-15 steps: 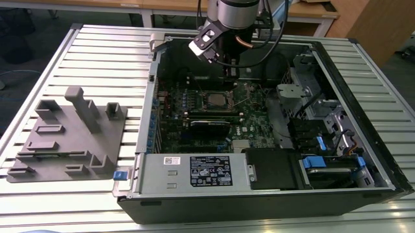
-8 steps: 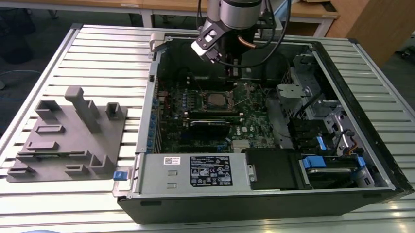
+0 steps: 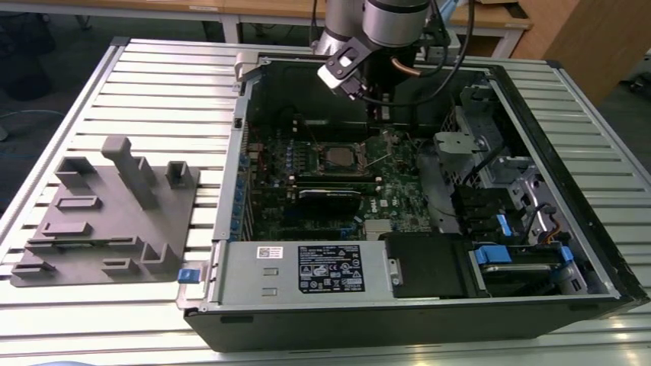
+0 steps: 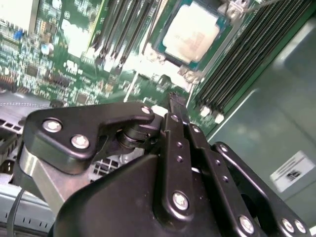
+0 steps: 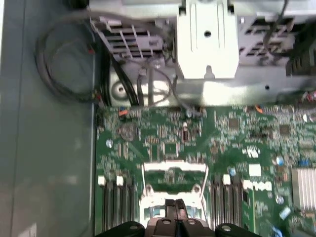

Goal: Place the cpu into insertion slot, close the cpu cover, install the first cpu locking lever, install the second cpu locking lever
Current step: 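Close the cpu cover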

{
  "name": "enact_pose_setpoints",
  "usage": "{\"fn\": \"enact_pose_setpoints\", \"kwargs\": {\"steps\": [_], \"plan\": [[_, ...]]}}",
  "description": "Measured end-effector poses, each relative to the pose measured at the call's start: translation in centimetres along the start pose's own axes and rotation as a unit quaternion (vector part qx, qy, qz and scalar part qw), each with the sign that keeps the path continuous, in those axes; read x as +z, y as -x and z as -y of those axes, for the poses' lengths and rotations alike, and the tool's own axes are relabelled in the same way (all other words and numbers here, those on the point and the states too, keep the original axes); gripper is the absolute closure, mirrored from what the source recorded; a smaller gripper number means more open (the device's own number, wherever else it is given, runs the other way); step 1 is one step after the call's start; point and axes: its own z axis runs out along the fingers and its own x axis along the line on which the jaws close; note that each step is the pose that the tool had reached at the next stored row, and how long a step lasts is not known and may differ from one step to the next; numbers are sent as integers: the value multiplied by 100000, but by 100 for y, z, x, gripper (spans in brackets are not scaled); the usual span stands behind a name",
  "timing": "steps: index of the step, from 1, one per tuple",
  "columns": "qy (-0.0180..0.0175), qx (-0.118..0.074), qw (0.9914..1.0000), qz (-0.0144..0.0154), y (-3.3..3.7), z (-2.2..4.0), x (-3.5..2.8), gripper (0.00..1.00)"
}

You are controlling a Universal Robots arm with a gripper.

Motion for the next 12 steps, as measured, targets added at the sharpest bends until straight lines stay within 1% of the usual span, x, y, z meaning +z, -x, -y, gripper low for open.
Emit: {"fn": "enact_pose_setpoints", "kwargs": {"steps": [12], "plan": [[3, 2, 100000, -4, -10, -322, 23, 89]]}}
